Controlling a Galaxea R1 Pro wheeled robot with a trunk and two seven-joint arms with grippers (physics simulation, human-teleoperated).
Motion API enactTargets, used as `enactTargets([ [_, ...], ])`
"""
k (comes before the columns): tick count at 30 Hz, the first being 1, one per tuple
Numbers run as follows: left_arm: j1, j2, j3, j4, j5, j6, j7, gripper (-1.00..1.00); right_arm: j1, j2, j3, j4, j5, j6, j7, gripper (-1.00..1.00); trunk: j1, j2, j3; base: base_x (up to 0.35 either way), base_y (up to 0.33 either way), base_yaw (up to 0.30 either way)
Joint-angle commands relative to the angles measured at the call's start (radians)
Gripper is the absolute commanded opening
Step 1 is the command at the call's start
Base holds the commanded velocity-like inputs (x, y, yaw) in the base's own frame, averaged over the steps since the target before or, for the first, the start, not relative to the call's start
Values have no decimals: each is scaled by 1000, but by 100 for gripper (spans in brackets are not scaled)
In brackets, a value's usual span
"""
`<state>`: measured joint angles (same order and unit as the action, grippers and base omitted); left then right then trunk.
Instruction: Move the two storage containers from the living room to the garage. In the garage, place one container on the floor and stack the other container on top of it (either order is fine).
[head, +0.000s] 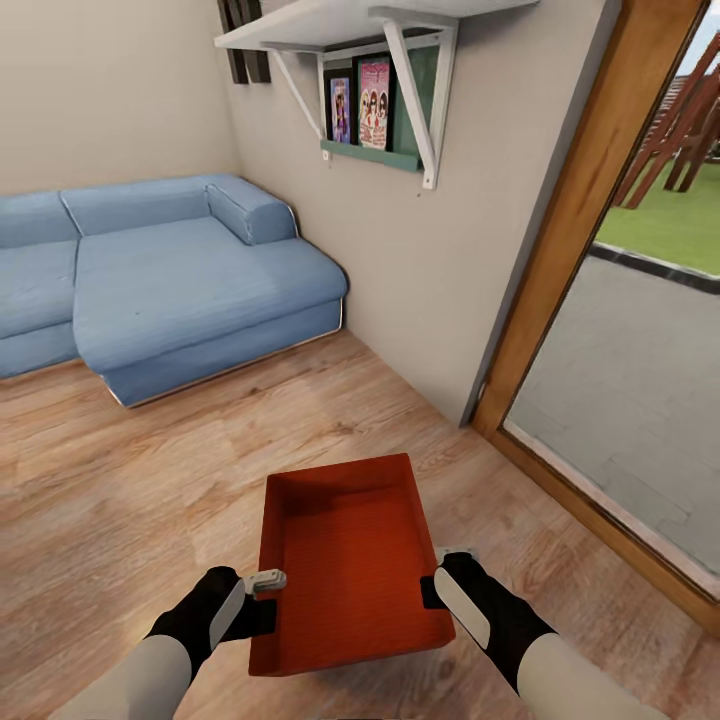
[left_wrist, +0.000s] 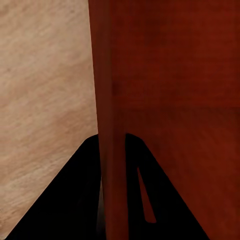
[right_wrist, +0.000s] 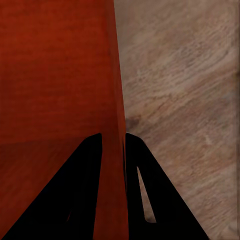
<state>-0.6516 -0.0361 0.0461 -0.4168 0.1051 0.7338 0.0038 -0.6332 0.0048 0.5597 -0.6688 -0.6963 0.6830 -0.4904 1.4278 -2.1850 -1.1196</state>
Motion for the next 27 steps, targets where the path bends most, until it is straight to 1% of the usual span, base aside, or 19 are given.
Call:
enactTargets([
  [1, 0, -1, 14, -2, -15, 6, 4, -100, 0, 0, 2, -1, 12, 9, -10, -100, -4, 7, 4, 0, 0, 0],
  [22, 0, -1, 14, -2, -16, 6, 4, -100, 0, -1, 2, -1, 11, 10, -10, -100, -85, 154, 102, 0, 0, 0],
  [26, 0, -1, 15, -2, -15, 6, 4, -100, 0, 1, 2, 0, 11, 10, -10, -100, -85, 154, 109, 0, 0, 0],
  [27, 0, -1, 15, -2, -15, 6, 4, -100, 0, 1, 2, 0, 11, 10, -10, -100, -88, 161, 113, 0, 0, 0],
])
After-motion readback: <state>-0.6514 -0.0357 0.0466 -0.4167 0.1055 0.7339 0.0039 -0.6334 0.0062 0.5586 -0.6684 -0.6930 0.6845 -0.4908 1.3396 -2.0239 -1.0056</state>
